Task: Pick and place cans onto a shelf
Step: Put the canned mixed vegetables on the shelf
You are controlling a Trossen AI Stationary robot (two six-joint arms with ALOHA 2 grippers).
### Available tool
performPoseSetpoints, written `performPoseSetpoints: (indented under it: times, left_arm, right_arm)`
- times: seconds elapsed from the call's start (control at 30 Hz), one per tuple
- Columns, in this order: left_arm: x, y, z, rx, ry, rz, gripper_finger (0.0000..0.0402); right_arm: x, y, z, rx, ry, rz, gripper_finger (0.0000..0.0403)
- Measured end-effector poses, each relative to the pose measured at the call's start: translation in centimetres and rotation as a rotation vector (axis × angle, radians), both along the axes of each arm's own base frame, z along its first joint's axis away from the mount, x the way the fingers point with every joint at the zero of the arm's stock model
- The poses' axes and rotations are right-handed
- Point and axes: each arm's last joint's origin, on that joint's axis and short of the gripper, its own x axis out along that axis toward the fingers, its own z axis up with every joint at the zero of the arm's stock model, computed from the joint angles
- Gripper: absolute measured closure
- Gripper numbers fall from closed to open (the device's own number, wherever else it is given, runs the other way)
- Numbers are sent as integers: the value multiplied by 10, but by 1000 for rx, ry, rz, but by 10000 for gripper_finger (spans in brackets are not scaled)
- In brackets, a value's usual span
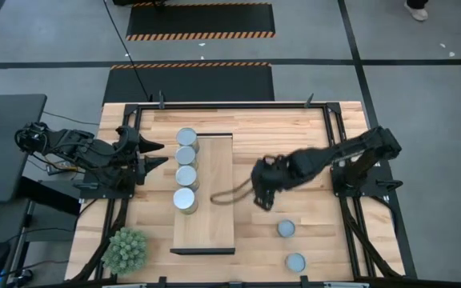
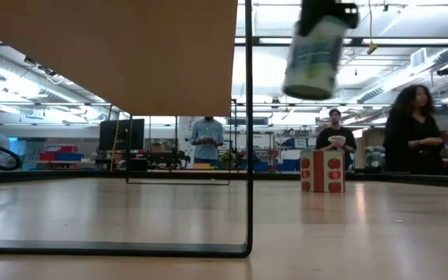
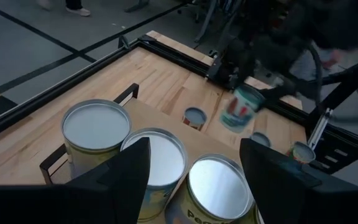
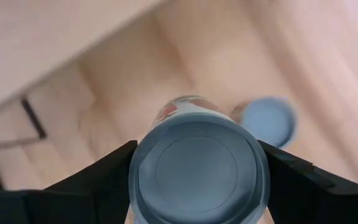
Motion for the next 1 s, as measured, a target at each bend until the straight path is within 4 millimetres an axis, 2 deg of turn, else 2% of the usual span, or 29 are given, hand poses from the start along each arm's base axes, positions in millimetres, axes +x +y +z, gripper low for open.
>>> performPoseSetpoints:
  times: [0.17,0.37,0.53,0.7,1.0]
  left_arm:
    - [0,0,0,5,0,5,147]
    - [0,1,0,13,-5,28,147]
    - [0,1,0,15,-9,45,147]
    - [0,2,0,20,-8,55,147]
    - [0,2,0,22,-6,58,147]
  right_arm:
    - [3,-39,19,-42,-83,-6,108]
    - [16,-82,41,-100,-159,19,108]
    - [24,-112,56,-92,-231,21,108]
    - [32,-125,56,-93,-272,46,108]
    - [54,-126,49,-90,-359,77,108]
